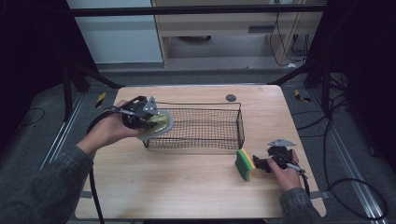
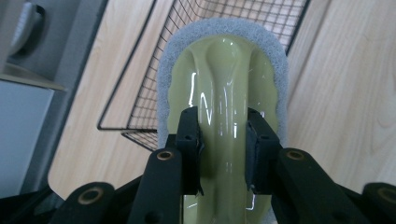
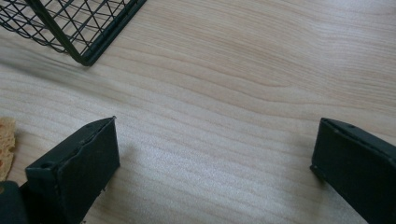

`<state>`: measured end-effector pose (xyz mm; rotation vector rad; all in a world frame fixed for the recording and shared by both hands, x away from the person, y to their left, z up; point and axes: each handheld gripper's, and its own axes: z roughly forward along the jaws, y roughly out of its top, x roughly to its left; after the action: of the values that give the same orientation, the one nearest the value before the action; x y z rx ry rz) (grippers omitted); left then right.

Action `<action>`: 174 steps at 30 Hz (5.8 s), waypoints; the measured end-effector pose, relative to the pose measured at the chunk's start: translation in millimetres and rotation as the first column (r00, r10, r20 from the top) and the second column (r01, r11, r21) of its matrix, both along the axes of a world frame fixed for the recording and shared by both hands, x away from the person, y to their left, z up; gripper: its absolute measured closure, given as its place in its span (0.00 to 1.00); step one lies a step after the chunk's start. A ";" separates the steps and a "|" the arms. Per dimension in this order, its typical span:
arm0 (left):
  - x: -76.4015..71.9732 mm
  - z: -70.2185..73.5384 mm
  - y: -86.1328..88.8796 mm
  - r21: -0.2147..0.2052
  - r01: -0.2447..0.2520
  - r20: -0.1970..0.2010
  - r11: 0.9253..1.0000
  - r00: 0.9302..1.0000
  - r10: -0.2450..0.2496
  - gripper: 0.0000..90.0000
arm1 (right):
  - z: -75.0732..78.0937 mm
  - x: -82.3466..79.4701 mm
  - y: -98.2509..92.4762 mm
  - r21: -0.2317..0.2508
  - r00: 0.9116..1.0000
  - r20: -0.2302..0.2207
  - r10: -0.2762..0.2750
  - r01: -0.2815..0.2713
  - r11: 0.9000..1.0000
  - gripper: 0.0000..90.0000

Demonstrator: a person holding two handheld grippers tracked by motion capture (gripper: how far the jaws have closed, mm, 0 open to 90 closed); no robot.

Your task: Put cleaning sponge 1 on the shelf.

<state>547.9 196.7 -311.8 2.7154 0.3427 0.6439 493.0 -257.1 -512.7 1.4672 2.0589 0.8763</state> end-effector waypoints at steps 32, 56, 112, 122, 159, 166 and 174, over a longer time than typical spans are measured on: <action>32.3 3.0 -29.5 0.094 0.086 0.158 0.992 0.982 -0.101 0.79 | -0.4 -7.0 -2.8 0.000 1.000 0.001 0.004 -0.004 1.000 0.01; 32.2 -19.1 -33.2 0.131 0.141 0.139 0.981 0.978 -0.159 0.79 | -0.5 -7.0 -2.8 -0.002 1.000 0.004 0.004 -0.004 1.000 0.01; 53.6 -55.1 -25.3 0.147 0.141 0.067 0.979 0.986 -0.152 0.79 | -0.5 -6.6 -2.8 -0.004 1.000 0.001 0.005 -0.005 1.000 0.00; 55.8 -65.4 -20.2 0.150 0.134 0.045 0.980 0.989 -0.142 0.79 | -0.4 -6.7 -2.6 -0.001 1.000 0.000 0.004 -0.004 1.000 0.01; 64.5 -102.8 -12.7 0.159 0.100 -0.036 0.982 0.995 -0.095 0.79 | -0.4 -6.7 -2.7 -0.001 1.000 0.000 0.004 -0.004 1.000 0.00; 64.9 -103.8 -15.0 0.164 0.097 -0.040 0.982 0.995 -0.092 0.79 | -0.4 -6.7 -2.6 -0.001 1.000 0.000 0.004 -0.004 1.000 0.00; 64.6 -105.5 -18.1 0.165 0.096 -0.059 0.982 0.994 -0.088 0.77 | -0.4 -6.7 -2.7 -0.002 1.000 0.000 0.004 -0.004 1.000 0.00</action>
<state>612.6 178.6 -417.4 2.8919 0.1810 0.6031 486.3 -259.8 -513.1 1.4625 2.0625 0.8762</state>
